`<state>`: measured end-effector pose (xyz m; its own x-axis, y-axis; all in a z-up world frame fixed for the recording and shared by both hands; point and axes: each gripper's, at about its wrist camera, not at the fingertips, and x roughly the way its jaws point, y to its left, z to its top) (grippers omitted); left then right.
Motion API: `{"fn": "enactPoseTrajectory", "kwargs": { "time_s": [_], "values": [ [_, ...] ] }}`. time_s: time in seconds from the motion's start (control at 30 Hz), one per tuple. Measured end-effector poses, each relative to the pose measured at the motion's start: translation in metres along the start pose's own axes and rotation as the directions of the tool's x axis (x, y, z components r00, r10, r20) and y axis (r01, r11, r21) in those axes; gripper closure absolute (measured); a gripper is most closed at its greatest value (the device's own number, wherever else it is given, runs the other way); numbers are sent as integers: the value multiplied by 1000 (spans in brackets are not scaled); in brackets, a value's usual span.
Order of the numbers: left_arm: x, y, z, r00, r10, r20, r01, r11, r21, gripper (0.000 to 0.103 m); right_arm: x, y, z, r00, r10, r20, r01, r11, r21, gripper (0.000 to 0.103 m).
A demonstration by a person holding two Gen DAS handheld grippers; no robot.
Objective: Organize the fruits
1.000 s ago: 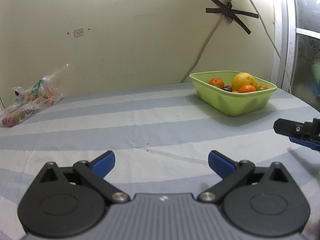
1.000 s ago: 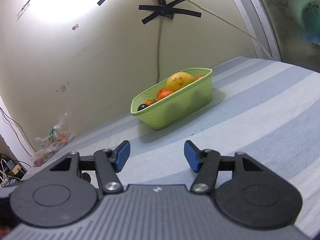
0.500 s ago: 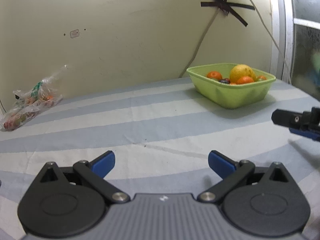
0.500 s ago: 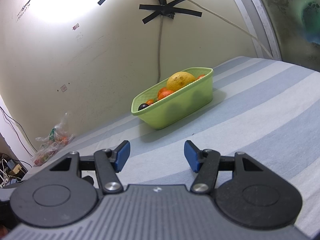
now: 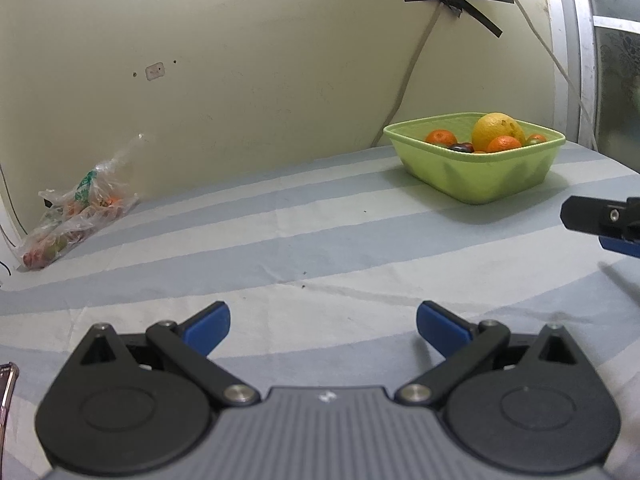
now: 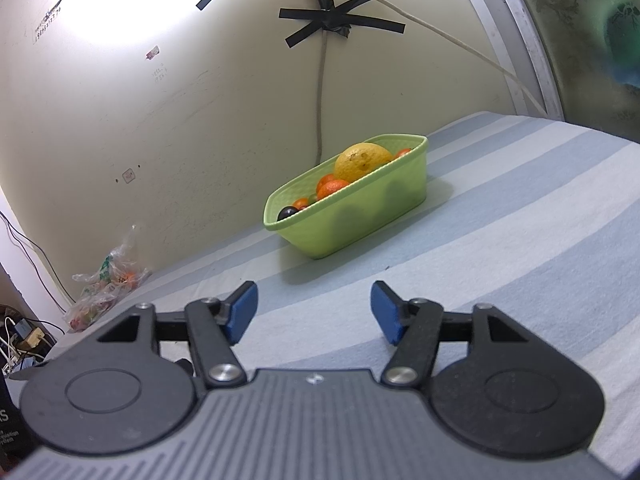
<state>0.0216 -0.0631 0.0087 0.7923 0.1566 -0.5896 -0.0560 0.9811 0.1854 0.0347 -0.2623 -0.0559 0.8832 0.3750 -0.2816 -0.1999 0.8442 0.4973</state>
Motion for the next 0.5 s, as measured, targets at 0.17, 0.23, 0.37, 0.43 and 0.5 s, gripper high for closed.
{"fn": "enactPoseTrajectory", "kwargs": {
  "time_s": [0.17,0.23,0.37,0.43,0.5],
  "values": [
    [0,0,0,1000,-10,-6,10,1000,6,0,1,0,-1,1000,1,-2,-1,1000,0,36],
    [1,-1,0,1000,-13,-13,13,1000,7,0,1,0,0,1000,1,-2,-1,1000,0,36],
    [2,-3,0,999,-38,-38,38,999,11,0,1,0,0,1000,1,-3,-1,1000,0,36],
    [2,-5,-1,998,-46,-50,47,999,19,0,1,0,0,1000,1,-3,-1,1000,0,35],
    [1,-7,-1,998,-41,-49,43,999,27,0,1,0,0,1000,1,-3,-1,1000,0,35]
  ]
}}
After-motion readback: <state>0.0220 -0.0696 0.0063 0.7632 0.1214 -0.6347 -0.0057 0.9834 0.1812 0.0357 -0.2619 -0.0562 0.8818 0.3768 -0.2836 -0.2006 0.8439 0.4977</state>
